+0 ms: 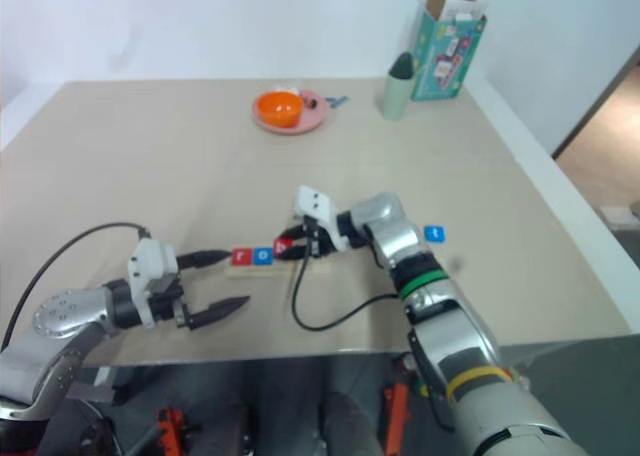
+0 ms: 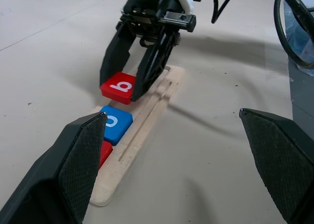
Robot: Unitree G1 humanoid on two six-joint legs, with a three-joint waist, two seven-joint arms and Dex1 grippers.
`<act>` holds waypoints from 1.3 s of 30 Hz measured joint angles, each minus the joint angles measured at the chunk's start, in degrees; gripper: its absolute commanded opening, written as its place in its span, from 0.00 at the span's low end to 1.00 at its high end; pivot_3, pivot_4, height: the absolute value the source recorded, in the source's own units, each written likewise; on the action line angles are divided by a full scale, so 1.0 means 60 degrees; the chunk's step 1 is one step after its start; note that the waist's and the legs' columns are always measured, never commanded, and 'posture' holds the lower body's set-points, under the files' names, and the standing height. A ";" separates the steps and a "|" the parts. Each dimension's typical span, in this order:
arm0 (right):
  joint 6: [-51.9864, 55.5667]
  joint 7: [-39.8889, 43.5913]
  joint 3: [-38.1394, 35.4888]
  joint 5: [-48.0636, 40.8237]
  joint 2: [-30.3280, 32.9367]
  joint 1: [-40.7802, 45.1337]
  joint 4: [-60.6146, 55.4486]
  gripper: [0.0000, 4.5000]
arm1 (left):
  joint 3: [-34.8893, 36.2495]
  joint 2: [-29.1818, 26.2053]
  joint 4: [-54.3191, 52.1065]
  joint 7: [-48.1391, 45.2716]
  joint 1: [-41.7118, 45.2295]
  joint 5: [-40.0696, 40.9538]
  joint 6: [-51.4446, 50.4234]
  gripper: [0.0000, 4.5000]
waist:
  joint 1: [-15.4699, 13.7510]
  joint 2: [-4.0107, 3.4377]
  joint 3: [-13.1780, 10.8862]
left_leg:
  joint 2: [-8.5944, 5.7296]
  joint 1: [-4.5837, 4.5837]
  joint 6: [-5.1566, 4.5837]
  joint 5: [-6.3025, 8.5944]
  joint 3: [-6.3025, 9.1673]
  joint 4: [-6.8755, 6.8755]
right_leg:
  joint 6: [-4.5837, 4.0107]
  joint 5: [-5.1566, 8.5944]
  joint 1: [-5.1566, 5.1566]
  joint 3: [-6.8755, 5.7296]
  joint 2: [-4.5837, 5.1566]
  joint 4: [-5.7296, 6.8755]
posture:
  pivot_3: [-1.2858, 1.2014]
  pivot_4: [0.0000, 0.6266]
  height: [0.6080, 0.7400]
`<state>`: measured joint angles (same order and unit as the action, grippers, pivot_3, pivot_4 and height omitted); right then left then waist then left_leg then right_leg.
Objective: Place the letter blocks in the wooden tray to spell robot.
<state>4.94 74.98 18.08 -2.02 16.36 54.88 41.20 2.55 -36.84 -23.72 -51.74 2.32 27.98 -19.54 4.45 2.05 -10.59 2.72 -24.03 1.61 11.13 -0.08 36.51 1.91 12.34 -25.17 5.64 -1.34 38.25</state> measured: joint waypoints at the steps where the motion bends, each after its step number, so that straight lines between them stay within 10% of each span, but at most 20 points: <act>1: 0.0002 0.0000 0.0000 0.0002 0.0005 -0.0022 0.0001 0.27 | 0.0000 0.0000 0.0001 0.0001 0.0000 0.0000 0.0001 1.00 | 0.0000 0.0000 0.0000 | 0.0000 0.0000 0.0000 0.0000 0.0000 0.0000 | 0.0000 0.0000 -0.0001 0.0001 0.0000 0.0000 | 0.52 0.24 1.00; 35: -0.0279 -0.0083 0.0075 0.0304 -0.0372 -0.0036 0.0310 0.27 | -0.0066 0.0010 -0.0071 0.0217 -0.0042 -0.0013 0.0001 1.00 | 0.0002 0.0000 0.0000 | 0.0001 0.0002 0.0000 0.0000 0.0000 0.0000 | -0.0001 -0.0001 -0.0001 0.0000 -0.0002 0.0001 | 0.52 0.24 1.00; 39: -0.0132 -0.0022 0.0067 0.0288 -0.0406 0.0000 0.0312 0.65 | -0.0071 0.0010 -0.0072 0.0222 -0.0053 -0.0019 0.0001 1.00 | 0.0002 0.0000 0.0000 | 0.0001 0.0002 0.0000 0.0000 0.0001 0.0000 | -0.0001 -0.0001 0.0000 0.0000 -0.0002 0.0001 | 0.52 0.24 1.00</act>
<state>4.14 74.85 18.48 -0.29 13.92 54.88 43.07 2.12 -36.78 -24.16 -50.41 2.00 27.87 -19.54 4.46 2.05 -10.59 2.73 -24.03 1.61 11.13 -0.08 36.50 1.90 12.34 -25.17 5.64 -1.35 38.25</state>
